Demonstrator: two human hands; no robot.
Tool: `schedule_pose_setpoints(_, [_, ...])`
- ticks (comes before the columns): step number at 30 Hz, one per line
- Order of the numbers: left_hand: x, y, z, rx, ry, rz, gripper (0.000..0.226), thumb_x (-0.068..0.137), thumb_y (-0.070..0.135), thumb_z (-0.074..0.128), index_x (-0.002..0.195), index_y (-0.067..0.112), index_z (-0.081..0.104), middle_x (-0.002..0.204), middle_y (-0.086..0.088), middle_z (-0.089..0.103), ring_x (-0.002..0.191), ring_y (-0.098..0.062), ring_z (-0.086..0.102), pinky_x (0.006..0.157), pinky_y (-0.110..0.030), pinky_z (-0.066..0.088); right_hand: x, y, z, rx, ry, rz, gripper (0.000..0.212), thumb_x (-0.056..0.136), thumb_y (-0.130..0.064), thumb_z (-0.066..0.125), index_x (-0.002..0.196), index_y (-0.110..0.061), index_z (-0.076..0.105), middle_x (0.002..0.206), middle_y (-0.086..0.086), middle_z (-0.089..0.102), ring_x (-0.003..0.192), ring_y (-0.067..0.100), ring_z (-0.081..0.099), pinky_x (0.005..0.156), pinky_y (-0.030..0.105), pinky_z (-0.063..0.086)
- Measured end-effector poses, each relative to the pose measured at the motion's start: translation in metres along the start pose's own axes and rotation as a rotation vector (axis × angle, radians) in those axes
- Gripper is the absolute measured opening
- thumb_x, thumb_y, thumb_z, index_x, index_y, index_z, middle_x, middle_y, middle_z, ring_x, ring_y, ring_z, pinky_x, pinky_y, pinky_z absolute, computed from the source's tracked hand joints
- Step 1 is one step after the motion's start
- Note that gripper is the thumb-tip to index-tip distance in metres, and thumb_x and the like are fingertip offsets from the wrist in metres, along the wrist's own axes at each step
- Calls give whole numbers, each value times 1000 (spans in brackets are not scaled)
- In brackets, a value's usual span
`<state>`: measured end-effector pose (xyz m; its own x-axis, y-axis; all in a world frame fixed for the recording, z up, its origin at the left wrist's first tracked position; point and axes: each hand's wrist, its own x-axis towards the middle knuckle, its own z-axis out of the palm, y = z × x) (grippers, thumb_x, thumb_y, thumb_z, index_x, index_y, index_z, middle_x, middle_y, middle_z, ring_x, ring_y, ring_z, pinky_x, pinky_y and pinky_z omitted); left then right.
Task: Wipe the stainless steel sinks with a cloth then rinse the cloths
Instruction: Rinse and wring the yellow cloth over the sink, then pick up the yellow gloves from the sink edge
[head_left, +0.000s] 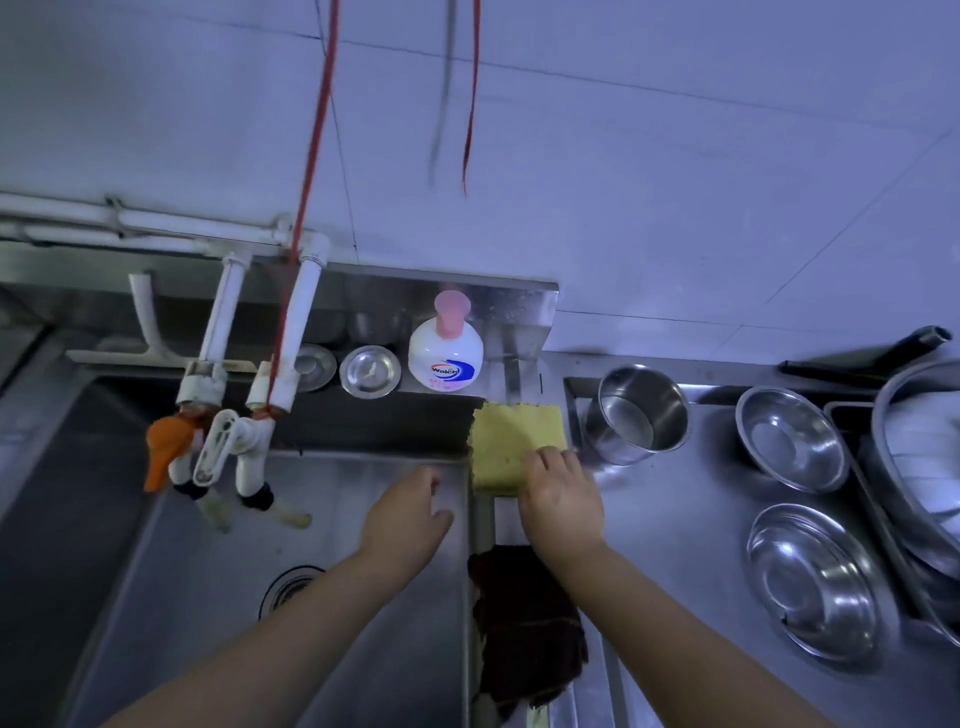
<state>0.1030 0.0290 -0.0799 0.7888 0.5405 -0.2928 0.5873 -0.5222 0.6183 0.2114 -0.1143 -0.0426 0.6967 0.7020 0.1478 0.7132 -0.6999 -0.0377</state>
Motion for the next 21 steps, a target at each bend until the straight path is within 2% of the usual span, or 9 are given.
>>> schedule_pose_setpoints(3, [-35,-23,-22,234,10,132,40,89,30,52,129,23,48,125,2,54,109,-17,53,86,-29,44,-11,-37,-15,-54,-161,-125,26,59,-10,79,82,-13,68,80,4,64,70,22,60,59,30,49])
schedule_pose_setpoints(7, [-87,-63,-61,434,34,173,37,90,28,46,126,24,47,123,3,52,111,-19,51,86,-31,41,-27,-103,-27,-91,-321,-251,13,87,-16,53,98,-14,59,101,6,59,91,24,56,71,30,40])
schedule_pose_setpoints(10, [-130,-101,-96,497,53,116,34,88,24,44,122,22,50,120,1,53,111,-22,50,86,-32,41,-45,-162,-36,-59,-359,-314,13,90,-12,45,95,-15,56,101,8,61,91,26,56,68,30,37])
schedule_pose_setpoints(13, [-178,-149,-139,531,105,69,31,87,23,46,117,20,51,119,-1,53,111,-23,50,86,-33,39,-67,-231,-46,-74,-364,-394,13,91,-16,44,97,-15,56,102,9,61,93,30,58,67,32,39])
schedule_pose_setpoints(15, [-216,-186,-170,522,151,38,29,90,24,45,118,20,50,118,-1,54,109,-22,51,86,-33,40,-82,-284,-55,-100,-376,-442,13,90,-15,46,97,-14,57,103,9,62,95,31,59,65,31,35])
schedule_pose_setpoints(18, [-278,-246,-218,501,206,-53,27,93,23,43,118,18,51,117,-1,55,106,-22,53,84,-33,43,-106,-369,-68,-83,-399,-506,10,91,-11,45,85,-15,52,94,8,59,92,29,57,62,29,31])
schedule_pose_setpoints(20, [-323,-286,-249,516,241,-116,23,92,23,42,112,18,51,115,-2,56,104,-23,55,82,-34,44,-123,-427,-76,-48,-404,-567,28,92,-7,41,67,-15,31,73,4,43,83,24,52,54,30,26])
schedule_pose_setpoints(21, [-346,-307,-264,523,262,-160,21,91,22,42,110,19,51,114,-1,56,103,-23,55,79,-34,44,-132,-457,-82,-36,-407,-604,34,92,-6,39,64,-17,23,69,3,35,81,23,50,54,30,28])
